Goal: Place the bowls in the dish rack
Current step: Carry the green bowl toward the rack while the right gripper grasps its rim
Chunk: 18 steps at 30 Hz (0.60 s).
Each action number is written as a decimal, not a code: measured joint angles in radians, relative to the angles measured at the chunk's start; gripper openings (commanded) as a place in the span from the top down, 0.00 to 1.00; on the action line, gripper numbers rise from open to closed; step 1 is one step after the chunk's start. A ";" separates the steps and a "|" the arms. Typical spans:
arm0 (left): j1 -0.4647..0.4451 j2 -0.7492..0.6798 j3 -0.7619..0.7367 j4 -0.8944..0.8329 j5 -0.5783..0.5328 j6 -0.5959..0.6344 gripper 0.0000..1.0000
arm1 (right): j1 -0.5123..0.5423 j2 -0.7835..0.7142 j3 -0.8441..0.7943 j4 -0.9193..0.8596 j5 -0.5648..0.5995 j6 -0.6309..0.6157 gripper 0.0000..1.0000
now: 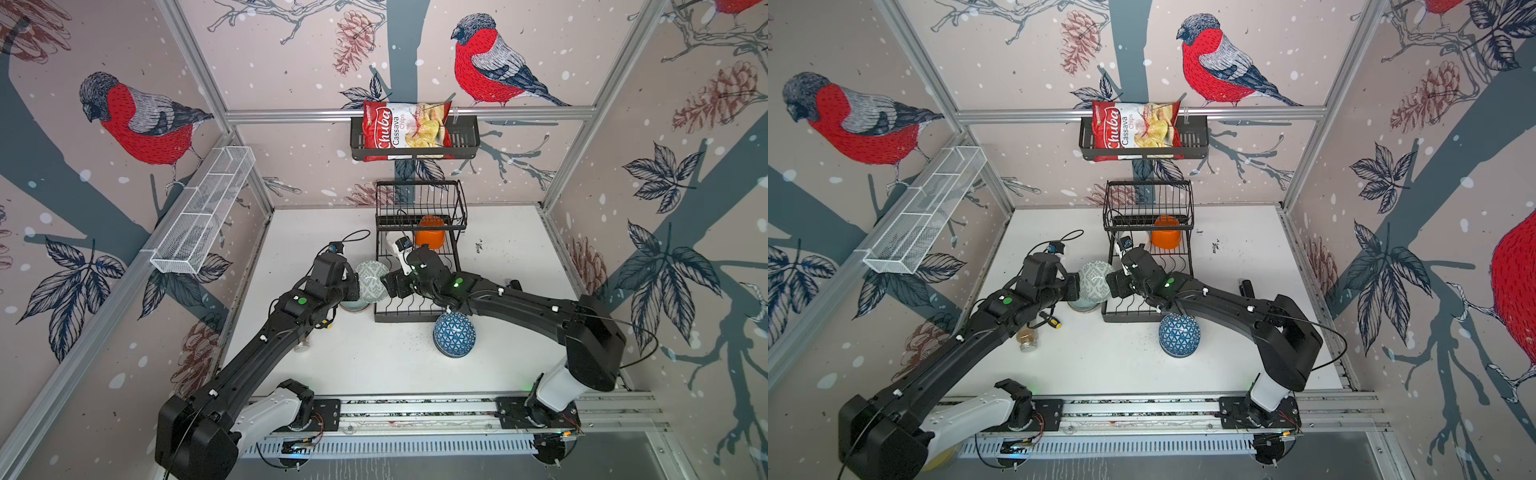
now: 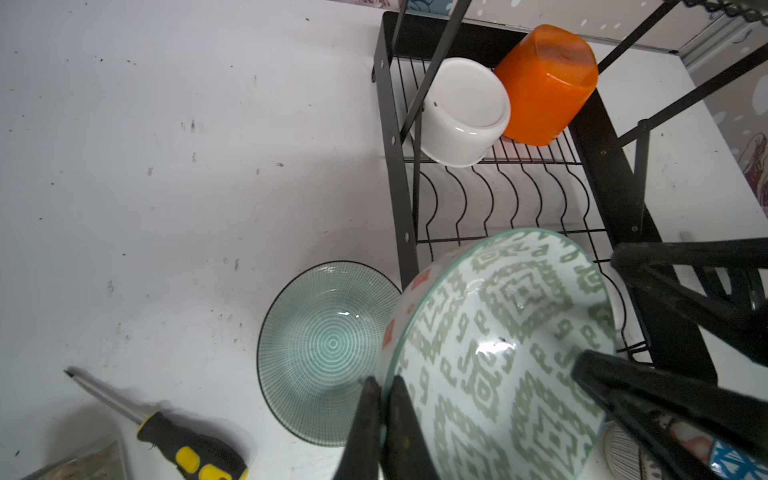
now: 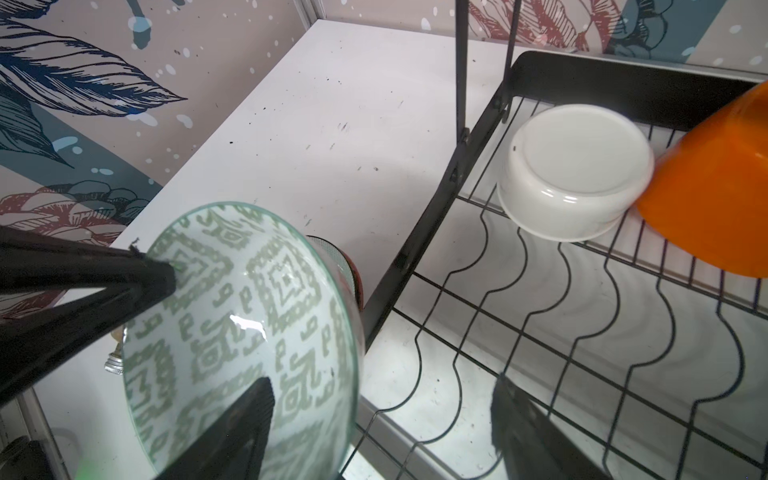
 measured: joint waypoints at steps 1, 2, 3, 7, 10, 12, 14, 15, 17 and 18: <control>-0.003 0.000 0.000 0.004 -0.001 0.000 1.00 | 0.000 0.003 0.003 -0.004 -0.003 0.000 0.22; -0.005 0.001 0.000 0.006 -0.001 0.000 1.00 | 0.000 0.007 0.006 -0.006 -0.005 0.000 0.24; -0.008 0.003 0.000 0.008 -0.002 0.000 1.00 | 0.000 0.010 0.008 -0.007 -0.005 0.003 0.26; -0.014 0.008 0.000 0.011 -0.002 0.000 1.00 | 0.000 0.015 0.011 -0.010 -0.004 0.008 0.33; -0.017 0.013 0.000 0.029 -0.001 0.000 1.00 | 0.000 0.020 0.017 -0.010 0.002 0.022 0.41; -0.018 0.014 -0.001 0.033 -0.001 0.000 1.00 | 0.000 0.026 0.023 -0.012 0.004 0.025 0.47; -0.018 0.015 -0.004 0.038 -0.001 0.000 1.00 | 0.000 0.032 0.029 -0.014 0.004 0.026 0.53; -0.018 0.016 -0.006 0.039 -0.002 0.000 1.00 | 0.000 0.035 0.033 -0.014 0.005 0.026 0.56; -0.019 0.021 -0.007 0.040 -0.002 0.000 1.00 | 0.000 0.042 0.038 -0.014 0.008 0.029 0.60; -0.019 0.023 -0.007 0.042 -0.001 0.000 1.00 | 0.000 0.044 0.040 -0.016 0.009 0.029 0.62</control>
